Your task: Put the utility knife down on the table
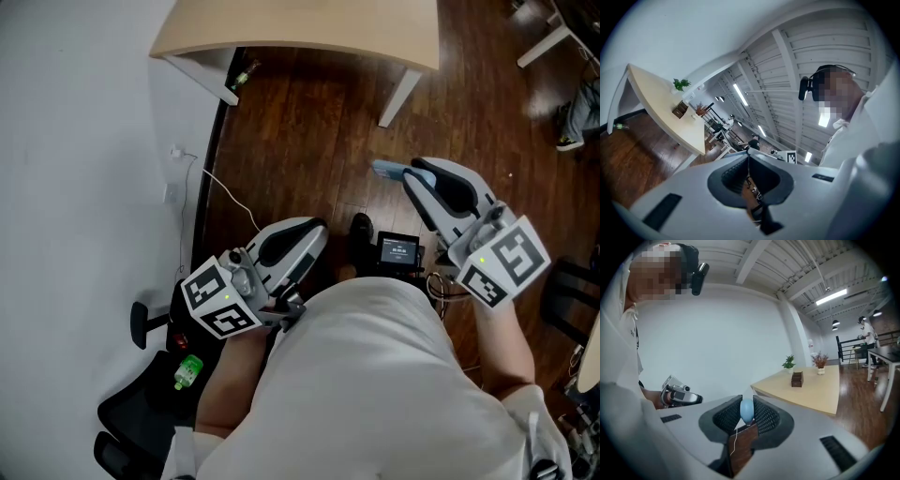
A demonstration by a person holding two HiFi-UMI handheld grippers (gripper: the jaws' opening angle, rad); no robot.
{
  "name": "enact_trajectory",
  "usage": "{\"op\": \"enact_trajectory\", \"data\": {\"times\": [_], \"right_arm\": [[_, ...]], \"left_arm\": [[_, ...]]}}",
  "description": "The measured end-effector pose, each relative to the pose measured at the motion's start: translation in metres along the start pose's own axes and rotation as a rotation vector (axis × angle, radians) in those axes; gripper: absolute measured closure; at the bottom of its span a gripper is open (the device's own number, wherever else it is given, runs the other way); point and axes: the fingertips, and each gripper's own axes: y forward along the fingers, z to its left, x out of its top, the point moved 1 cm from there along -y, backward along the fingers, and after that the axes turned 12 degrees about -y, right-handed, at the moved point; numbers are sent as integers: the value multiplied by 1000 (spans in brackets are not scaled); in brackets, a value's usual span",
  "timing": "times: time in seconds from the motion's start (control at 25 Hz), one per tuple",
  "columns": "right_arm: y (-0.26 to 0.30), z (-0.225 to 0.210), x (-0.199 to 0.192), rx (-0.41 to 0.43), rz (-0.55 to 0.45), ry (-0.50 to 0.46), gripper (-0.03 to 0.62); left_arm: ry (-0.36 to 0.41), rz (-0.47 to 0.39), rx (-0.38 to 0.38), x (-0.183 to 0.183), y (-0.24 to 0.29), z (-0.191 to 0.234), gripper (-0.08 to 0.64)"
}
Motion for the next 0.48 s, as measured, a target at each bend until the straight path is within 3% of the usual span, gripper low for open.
{"op": "enact_trajectory", "data": {"times": [0.16, 0.48], "right_arm": [[0, -55, -11, 10, -5, 22, 519], [-5, -54, 0, 2, -9, 5, 519]], "left_arm": [[3, 4, 27, 10, 50, 15, 555], [19, 4, 5, 19, 54, 2, 555]]}}
